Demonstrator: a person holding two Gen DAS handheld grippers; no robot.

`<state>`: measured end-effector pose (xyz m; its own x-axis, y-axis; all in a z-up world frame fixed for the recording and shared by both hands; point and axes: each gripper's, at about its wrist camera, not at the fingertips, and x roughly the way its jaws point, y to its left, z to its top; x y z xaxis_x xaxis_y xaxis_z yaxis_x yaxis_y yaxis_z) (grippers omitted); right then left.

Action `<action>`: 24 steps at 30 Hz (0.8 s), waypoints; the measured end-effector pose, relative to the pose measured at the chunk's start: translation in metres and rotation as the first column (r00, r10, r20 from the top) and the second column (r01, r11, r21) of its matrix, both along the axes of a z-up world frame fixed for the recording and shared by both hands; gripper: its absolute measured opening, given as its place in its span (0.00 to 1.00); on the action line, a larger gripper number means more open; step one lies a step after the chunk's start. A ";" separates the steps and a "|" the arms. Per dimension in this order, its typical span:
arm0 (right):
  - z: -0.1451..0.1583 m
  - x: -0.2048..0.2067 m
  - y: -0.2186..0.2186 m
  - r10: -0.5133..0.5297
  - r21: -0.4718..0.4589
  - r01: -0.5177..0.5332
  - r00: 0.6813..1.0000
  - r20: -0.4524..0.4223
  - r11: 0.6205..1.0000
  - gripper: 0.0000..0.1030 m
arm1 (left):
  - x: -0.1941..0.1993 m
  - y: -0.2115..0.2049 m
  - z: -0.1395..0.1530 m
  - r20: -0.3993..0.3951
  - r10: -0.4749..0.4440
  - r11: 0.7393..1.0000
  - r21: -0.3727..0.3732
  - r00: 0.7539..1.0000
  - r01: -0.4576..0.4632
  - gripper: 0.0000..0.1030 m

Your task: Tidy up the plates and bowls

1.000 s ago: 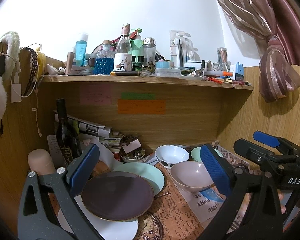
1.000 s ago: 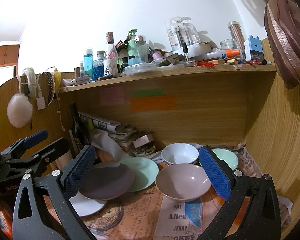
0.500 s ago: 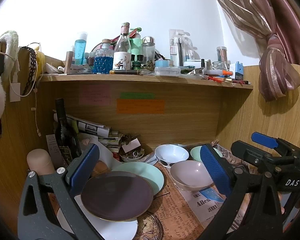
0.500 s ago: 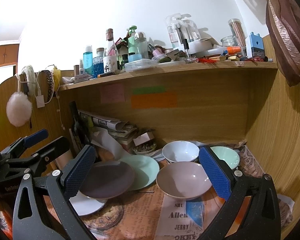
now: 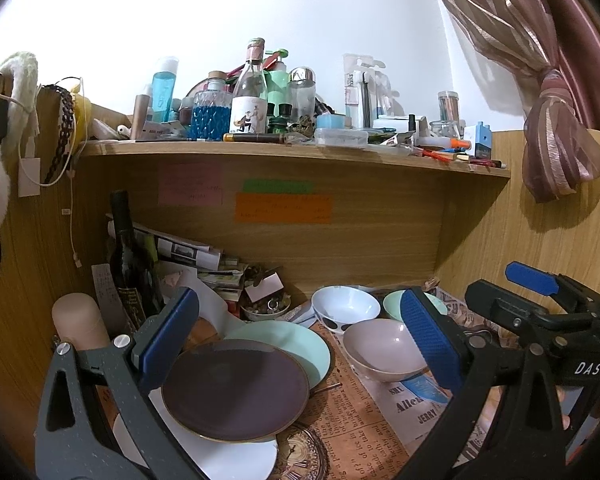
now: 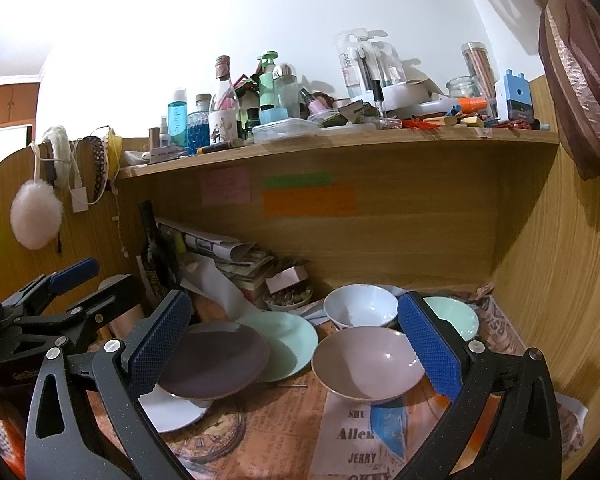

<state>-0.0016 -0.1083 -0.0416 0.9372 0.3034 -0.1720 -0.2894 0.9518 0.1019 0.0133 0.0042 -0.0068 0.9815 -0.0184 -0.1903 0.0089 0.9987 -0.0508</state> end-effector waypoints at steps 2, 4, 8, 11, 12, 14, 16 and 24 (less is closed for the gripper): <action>0.000 0.001 0.000 0.003 0.002 -0.003 1.000 0.000 1.000 1.00 | 0.002 0.001 -0.001 -0.002 0.000 1.000 0.000 1.000 0.000 1.00; 0.000 0.001 0.000 0.004 0.001 -0.004 1.000 0.000 1.000 1.00 | 0.001 0.000 -0.001 -0.003 0.002 1.000 0.001 1.000 -0.002 1.00; 0.001 0.002 0.003 0.005 -0.005 -0.005 1.000 0.009 1.000 1.00 | 0.003 0.002 -0.003 -0.008 0.001 1.000 -0.002 1.000 -0.001 1.00; 0.000 0.005 0.006 0.006 -0.010 -0.006 1.000 0.009 1.000 1.00 | 0.004 0.004 -0.005 -0.011 0.003 1.000 -0.004 1.000 -0.003 1.00; 0.000 0.006 0.008 0.003 -0.013 -0.003 1.000 0.015 1.000 1.00 | 0.005 0.004 -0.006 -0.013 0.004 1.000 -0.004 1.000 -0.004 1.00; -0.003 0.008 0.010 -0.007 -0.018 0.007 1.000 0.021 1.000 1.00 | 0.006 0.007 -0.008 -0.015 0.013 1.000 -0.003 1.000 -0.013 1.00; -0.005 0.014 0.012 -0.009 -0.021 0.009 1.000 0.006 1.000 1.00 | 0.007 0.013 -0.012 -0.019 0.027 1.000 -0.004 0.999 -0.027 1.00; -0.027 0.043 0.033 0.020 -0.054 -0.024 0.998 -0.065 0.998 1.00 | 0.026 0.054 -0.040 -0.135 0.062 0.997 -0.047 0.989 -0.069 1.00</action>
<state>0.0416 -0.0750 -0.0691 0.9168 0.3125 -0.2486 -0.3050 0.9498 0.0692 0.0389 0.0579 -0.0473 0.9468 0.0315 -0.3202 -0.0664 0.9929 -0.0985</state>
